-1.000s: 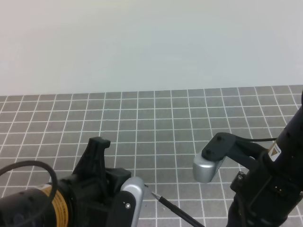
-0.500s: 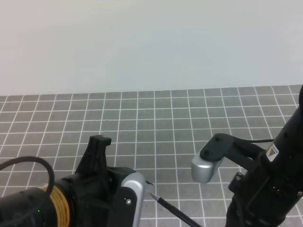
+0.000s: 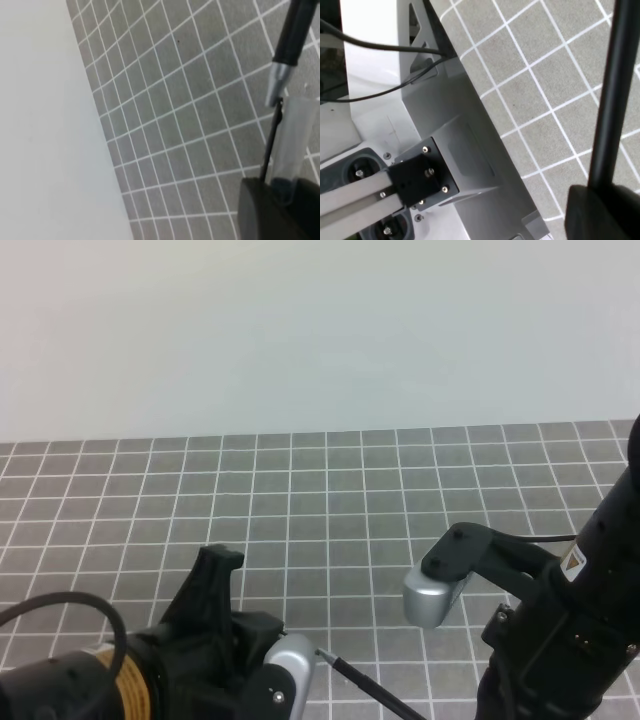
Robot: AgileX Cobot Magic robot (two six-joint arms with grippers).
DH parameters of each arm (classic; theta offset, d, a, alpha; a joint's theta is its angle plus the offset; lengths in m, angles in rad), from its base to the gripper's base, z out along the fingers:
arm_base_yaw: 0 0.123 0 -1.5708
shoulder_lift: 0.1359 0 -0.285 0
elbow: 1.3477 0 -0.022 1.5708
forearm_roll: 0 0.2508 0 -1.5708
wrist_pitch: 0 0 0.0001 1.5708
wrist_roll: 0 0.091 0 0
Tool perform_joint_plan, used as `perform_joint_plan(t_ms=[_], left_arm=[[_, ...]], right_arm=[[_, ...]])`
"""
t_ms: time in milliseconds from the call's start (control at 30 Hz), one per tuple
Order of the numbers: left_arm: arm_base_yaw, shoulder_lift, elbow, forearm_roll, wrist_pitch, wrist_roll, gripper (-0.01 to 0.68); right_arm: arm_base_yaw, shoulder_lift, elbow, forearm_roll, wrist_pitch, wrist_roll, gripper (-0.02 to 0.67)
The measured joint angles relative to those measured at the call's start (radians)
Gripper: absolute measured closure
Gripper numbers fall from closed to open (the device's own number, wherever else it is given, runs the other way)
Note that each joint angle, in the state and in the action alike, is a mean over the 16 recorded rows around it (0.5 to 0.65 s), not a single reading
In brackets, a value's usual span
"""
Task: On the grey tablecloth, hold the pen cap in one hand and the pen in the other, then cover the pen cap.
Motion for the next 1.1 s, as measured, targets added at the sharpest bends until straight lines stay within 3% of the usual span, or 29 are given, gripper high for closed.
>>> perform_joint_plan(t_ms=[333, 1100], left_arm=[[0.025, 0.000, 0.000, 0.054, -0.010, -0.055, 0.603], [-0.014, 0.001, 0.000, 0.058, 0.010, -0.071, 0.603]], right_arm=[[0.000, 0.000, 0.000, 0.000, 0.000, -0.002, 0.584], [0.000, 0.011, -0.001, 0.017, 0.000, -0.016, 0.584]])
